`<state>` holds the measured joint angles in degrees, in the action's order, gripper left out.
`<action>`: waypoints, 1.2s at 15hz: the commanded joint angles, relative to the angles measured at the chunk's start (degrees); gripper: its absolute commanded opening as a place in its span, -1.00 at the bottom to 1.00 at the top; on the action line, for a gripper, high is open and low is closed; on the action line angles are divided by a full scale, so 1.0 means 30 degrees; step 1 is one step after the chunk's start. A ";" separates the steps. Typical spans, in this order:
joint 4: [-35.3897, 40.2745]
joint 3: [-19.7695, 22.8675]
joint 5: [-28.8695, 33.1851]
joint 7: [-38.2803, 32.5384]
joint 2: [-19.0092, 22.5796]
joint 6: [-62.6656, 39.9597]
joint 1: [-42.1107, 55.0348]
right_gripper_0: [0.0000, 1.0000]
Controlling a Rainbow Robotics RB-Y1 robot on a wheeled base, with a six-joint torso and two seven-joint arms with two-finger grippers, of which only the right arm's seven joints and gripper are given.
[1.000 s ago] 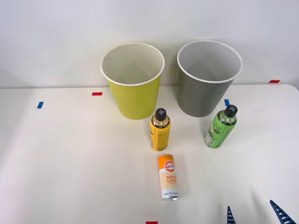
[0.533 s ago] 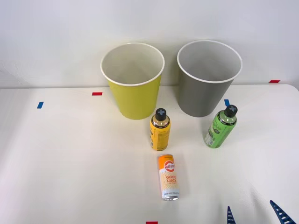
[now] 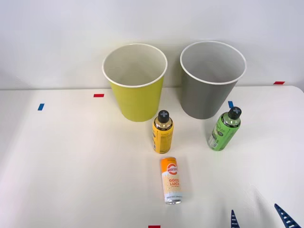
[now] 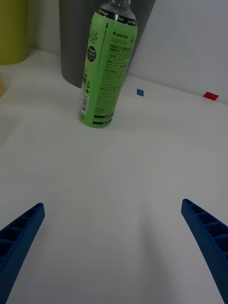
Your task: Put cans in the gray bin, plastic bottles in the light green bin
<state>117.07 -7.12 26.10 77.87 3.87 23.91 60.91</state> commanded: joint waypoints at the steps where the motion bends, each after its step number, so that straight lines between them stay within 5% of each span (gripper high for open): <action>1: 0.0000 0.0000 0.0000 0.0000 0.0000 0.0000 0.0000 1.00; 18: 0.0000 0.0000 0.0000 0.0000 0.0000 0.0000 0.0000 1.00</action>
<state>117.07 -7.12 26.10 77.87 3.87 23.91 60.91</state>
